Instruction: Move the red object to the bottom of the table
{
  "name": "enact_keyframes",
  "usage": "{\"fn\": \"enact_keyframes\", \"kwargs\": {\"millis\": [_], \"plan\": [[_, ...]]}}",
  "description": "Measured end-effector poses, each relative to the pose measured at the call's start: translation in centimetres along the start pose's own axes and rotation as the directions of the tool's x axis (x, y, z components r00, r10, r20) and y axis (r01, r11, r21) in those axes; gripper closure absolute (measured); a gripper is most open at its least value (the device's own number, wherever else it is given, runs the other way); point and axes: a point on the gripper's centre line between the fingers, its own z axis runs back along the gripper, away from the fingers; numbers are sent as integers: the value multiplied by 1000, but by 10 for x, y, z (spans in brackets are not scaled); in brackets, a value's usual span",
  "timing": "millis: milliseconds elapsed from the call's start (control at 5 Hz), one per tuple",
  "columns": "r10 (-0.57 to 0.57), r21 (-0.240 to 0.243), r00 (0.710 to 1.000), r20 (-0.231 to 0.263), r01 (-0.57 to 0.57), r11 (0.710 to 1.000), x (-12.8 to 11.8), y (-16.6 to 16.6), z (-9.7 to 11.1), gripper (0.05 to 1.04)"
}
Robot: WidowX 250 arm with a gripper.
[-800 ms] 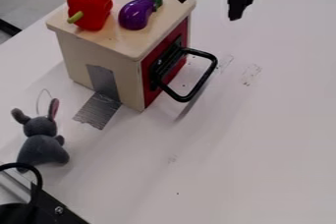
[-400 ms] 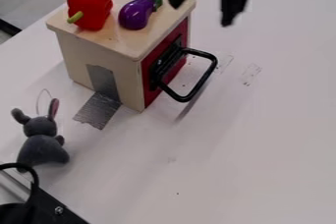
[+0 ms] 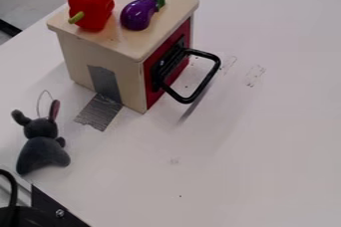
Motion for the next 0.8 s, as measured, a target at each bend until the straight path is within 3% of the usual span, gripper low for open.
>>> {"fn": "enact_keyframes", "kwargs": {"millis": [200, 800], "plan": [[49, 22, 999, -3, -49, 999, 2, 31, -4, 83], [70, 69, 987, -147, -60, 996, 17, 72, -55, 83]]}}
